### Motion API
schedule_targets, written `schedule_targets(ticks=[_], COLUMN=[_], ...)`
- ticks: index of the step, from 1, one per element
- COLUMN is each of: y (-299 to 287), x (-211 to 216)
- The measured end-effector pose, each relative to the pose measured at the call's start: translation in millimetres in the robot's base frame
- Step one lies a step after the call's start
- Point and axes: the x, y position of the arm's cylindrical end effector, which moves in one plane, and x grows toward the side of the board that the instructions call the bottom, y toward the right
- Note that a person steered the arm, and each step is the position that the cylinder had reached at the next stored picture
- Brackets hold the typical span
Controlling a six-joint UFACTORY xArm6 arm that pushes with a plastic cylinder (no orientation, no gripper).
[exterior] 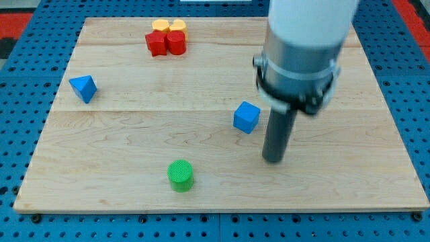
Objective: Move the green circle to the bottom left of the blue cube
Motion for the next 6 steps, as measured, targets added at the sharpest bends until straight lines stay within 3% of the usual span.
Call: schedule_targets(ticks=[1, 2, 3, 4, 5, 6], y=[-86.0, -159.5, -107.6, -98.8, -142.4, -185.1], x=[46.4, 24.9, -2.5, -43.3, 16.0, -4.6])
